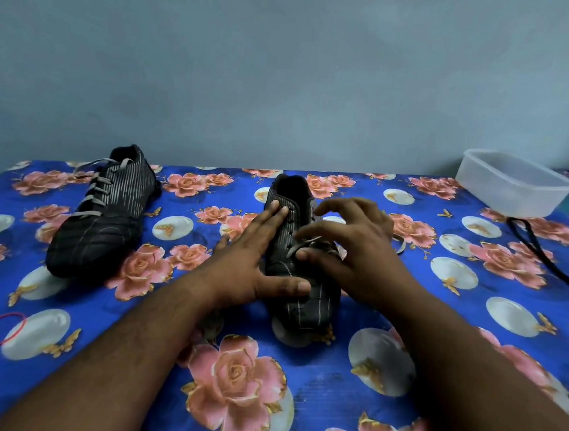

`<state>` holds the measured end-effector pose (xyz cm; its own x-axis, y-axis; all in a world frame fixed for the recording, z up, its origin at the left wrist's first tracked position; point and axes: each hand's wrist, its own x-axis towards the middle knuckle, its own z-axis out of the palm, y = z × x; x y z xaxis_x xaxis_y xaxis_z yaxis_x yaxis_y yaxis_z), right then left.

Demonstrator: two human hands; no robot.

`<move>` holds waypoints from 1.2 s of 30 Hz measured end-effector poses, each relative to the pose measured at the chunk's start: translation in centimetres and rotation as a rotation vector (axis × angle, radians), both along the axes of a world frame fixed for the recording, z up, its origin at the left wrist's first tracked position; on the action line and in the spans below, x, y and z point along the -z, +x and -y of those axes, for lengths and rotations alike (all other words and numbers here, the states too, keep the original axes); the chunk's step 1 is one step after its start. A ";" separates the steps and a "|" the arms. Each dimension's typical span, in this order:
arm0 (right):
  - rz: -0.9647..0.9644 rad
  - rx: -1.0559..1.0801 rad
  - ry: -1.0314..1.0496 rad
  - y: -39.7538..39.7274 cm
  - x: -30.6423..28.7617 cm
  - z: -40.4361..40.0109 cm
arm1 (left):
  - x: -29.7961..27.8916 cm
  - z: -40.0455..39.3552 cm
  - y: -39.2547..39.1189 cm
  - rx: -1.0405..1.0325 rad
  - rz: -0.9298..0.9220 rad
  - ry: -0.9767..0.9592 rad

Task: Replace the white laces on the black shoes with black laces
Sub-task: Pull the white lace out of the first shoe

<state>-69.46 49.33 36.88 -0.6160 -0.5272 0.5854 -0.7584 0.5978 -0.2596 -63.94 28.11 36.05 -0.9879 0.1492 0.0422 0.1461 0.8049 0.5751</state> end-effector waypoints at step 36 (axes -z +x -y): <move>0.249 -0.002 -0.331 -4.0 -0.2 -4.2 | 1.0 -0.6 -0.4 0.036 -0.035 0.118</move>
<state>-73.42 53.50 37.09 -0.7594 -0.3369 0.5566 -0.6492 0.4496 -0.6135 -64.32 28.68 35.07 -0.9795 0.1770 0.0960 0.1958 0.7260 0.6593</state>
